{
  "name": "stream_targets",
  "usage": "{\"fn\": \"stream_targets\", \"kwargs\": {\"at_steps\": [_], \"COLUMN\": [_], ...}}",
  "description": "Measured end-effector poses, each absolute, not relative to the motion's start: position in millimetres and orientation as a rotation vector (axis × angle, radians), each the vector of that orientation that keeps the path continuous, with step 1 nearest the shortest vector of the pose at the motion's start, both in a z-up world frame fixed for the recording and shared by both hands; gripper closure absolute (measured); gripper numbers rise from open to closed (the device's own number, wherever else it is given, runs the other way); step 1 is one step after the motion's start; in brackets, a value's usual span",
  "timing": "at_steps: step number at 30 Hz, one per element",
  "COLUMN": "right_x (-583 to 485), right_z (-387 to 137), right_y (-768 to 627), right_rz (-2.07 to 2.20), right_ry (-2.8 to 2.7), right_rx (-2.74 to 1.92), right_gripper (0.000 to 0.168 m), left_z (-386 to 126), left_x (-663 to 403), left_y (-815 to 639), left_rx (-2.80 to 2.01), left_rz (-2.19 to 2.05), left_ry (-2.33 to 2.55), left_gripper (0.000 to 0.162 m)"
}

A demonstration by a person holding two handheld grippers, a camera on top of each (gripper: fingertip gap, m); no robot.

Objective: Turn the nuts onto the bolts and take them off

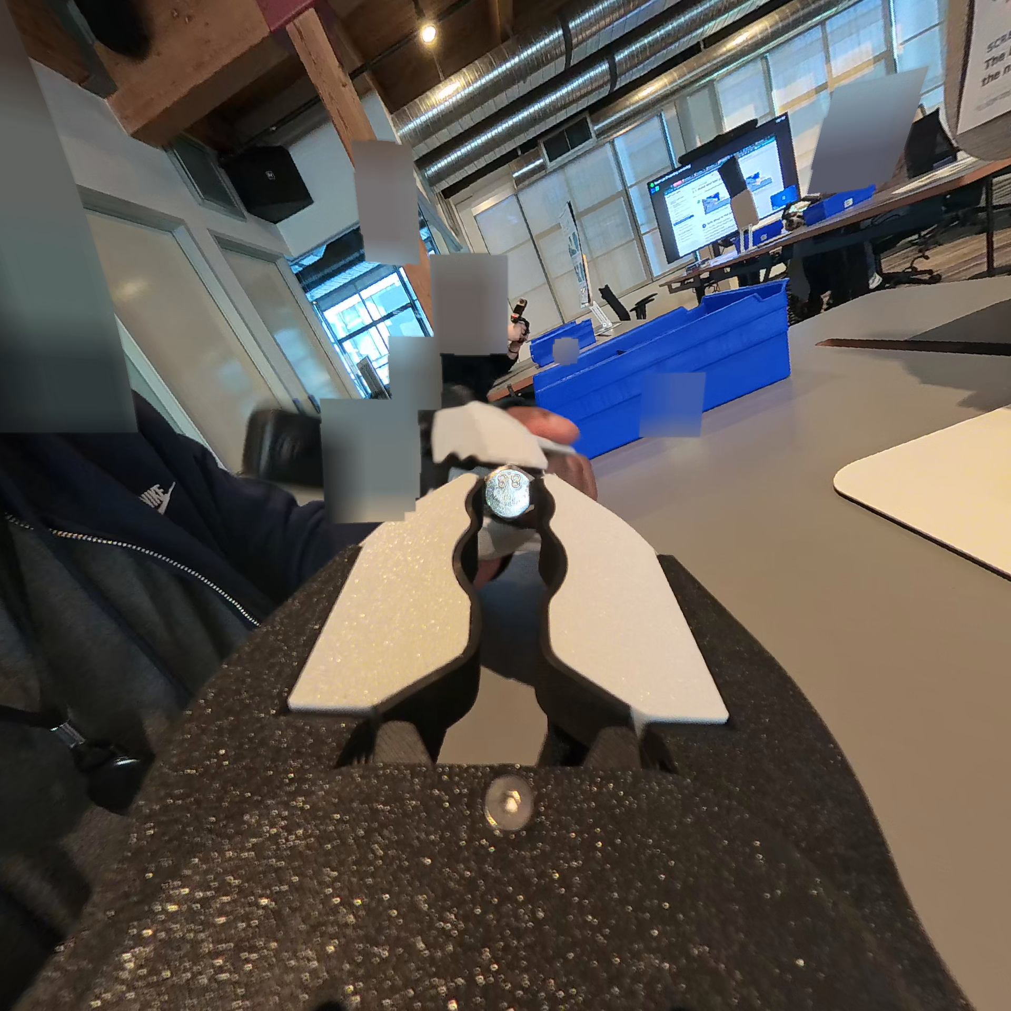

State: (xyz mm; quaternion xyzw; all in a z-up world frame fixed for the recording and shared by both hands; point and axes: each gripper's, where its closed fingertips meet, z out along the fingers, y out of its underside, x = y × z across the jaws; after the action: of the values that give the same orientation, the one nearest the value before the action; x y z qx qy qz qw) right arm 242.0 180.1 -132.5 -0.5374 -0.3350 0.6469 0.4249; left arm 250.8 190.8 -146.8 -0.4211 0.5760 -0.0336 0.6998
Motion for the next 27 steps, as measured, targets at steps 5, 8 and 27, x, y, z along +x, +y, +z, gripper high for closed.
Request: {"fn": "stream_targets", "kwargs": {"at_steps": [5, 8, 27], "right_x": [245.4, 246.8, 244.3], "right_z": [-129.9, -128.9, -131.0], "right_y": [182.9, 183.7, 181.7], "right_rz": [1.633, 1.631, 1.631], "right_ry": [-0.805, -0.798, -0.813], "right_rx": [-1.334, -1.331, -1.338], "right_gripper": [0.152, 0.152, 0.151], "left_z": [-146.7, -146.9, -140.3], "left_x": [253.9, 254.5, 251.5], "left_y": [185.4, 184.1, 183.9], "left_rx": [-1.006, -1.148, -0.877], "left_rz": [-0.312, -0.608, -0.045], "left_ry": [1.250, 1.187, 1.286], "left_gripper": [0.119, 0.110, 0.145]}}
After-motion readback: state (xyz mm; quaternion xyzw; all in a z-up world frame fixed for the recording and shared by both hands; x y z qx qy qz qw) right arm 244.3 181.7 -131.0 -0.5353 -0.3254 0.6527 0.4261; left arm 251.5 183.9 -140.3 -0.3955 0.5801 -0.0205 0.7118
